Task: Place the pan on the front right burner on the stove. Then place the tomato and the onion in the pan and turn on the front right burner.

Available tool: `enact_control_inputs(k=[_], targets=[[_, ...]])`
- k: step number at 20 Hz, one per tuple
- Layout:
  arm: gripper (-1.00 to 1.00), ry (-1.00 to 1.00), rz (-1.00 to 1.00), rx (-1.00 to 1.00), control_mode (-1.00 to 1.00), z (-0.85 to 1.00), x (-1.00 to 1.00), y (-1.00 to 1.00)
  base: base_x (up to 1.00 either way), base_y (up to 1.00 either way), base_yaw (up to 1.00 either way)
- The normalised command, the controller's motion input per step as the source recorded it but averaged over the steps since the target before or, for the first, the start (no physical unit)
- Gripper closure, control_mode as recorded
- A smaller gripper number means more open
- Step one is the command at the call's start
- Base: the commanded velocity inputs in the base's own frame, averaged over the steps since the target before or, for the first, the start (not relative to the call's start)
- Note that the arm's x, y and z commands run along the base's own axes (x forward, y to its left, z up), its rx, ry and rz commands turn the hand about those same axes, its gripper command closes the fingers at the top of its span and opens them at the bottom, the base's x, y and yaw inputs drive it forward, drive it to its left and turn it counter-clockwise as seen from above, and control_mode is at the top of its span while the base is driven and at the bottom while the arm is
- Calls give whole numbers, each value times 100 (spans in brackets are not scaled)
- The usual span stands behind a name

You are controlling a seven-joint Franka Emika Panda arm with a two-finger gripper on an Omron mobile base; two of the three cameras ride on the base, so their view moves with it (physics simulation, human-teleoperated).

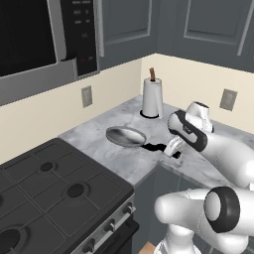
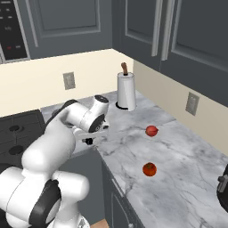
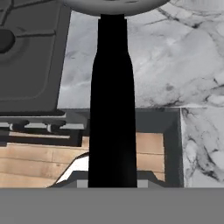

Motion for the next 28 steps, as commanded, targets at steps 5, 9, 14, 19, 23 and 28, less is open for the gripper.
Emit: enact_control_inputs(k=[5, 9, 14, 19, 23, 28], targets=[[100, -5, 45, 0, -100, 2, 0, 17, 0, 0, 0], [100, -8, 40, 0, -100, 0, 0, 24, 0, 0, 0], [100, -10, 28, 0, -100, 0, 0, 31, 0, 0, 0], [100, -11, 16, -2, -100, 0, 0, 41, 0, 0, 0], [100, -12, 13, -4, -100, 0, 0, 47, 0, 0, 0], [100, -3, 13, -2, -100, 0, 10, 37, 0, 0, 0]])
